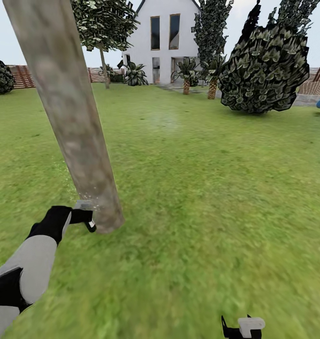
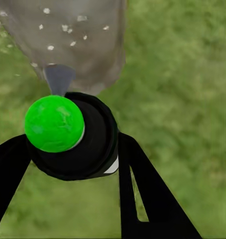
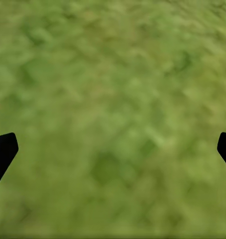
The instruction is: In the garden, pick up the pesticide atomizer on the floor and spray pesticide onto both trees until each tree trunk is fully covered.
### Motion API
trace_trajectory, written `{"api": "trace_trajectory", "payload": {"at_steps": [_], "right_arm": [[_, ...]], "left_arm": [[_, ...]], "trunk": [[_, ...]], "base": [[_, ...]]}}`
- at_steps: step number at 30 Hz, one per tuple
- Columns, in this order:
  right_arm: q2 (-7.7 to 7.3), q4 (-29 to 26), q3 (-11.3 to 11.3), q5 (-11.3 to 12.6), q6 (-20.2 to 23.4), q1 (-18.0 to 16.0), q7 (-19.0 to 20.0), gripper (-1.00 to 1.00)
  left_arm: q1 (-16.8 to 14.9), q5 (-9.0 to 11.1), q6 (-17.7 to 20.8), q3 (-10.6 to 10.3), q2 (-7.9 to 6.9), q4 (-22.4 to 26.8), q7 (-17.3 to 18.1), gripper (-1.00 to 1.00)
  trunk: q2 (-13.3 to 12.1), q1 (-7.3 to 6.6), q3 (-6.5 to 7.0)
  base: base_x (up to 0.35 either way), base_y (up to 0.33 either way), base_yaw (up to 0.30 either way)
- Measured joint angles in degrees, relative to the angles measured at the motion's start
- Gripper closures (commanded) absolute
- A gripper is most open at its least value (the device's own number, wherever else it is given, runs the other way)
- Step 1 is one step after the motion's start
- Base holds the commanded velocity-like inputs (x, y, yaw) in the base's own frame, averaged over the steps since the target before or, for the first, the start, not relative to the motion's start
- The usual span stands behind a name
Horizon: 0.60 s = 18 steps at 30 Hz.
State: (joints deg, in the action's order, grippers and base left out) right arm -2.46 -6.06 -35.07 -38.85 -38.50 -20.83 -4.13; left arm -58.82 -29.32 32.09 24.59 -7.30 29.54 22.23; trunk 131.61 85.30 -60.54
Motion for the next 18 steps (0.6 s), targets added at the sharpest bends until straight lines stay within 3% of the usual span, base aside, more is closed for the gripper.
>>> {"api": "trace_trajectory", "payload": {"at_steps": [1,4,5,7,9,10,13,16,18], "right_arm": [[0.00,0.0,0.0,0.0,0.0,0.0,0.0,-1.00],[0.00,0.0,0.0,0.0,0.0,0.0,0.0,-1.00],[0.00,0.0,0.0,0.0,0.0,0.0,0.0,-1.00],[0.00,0.0,0.0,0.0,0.0,0.0,0.0,-1.00],[0.00,0.0,0.0,0.0,0.0,0.0,0.0,-1.00],[0.00,0.0,0.0,0.0,0.0,0.0,0.0,-1.00],[0.00,0.0,0.0,0.0,0.0,0.0,0.0,-1.00],[0.00,0.0,0.0,0.0,0.0,0.0,0.0,-1.00],[0.00,0.0,0.0,0.0,0.0,0.0,0.0,-1.00]], "left_arm": [[-0.7,-0.3,0.1,0.0,-0.76,0.0,0.0,1.00],[-1.7,-0.3,2.3,-0.1,-5.35,0.0,0.3,1.00],[-1.7,0.0,3.0,-0.3,-5.64,0.0,0.9,1.00],[-1.7,0.5,3.3,-2.4,-4.70,0.1,1.1,1.00],[-1.8,1.0,3.5,-4.9,-2.16,1.1,1.2,1.00],[-1.8,0.5,3.4,-5.2,-1.72,2.2,1.2,1.00],[-1.9,0.2,4.0,-5.3,-2.51,3.8,1.3,1.00],[-3.3,0.1,5.0,-5.3,-7.11,4.0,2.5,1.00],[-3.4,0.5,5.1,-5.3,-8.36,4.0,5.3,1.00]], "trunk": [[0.0,0.00,0.00],[0.0,0.00,0.00],[0.0,0.00,0.00],[0.0,0.00,0.00],[0.0,0.00,0.00],[0.0,0.00,0.00],[0.0,0.00,0.00],[0.0,0.00,0.00],[0.0,0.00,0.00]], "base": [[0.000,0.000,0.000],[0.000,0.000,0.000],[-0.035,0.000,0.000],[-0.212,0.000,0.000],[-0.102,0.000,0.000],[-0.023,0.000,0.000],[-0.007,0.000,0.000],[0.000,0.000,0.000],[0.000,0.000,0.000]]}}
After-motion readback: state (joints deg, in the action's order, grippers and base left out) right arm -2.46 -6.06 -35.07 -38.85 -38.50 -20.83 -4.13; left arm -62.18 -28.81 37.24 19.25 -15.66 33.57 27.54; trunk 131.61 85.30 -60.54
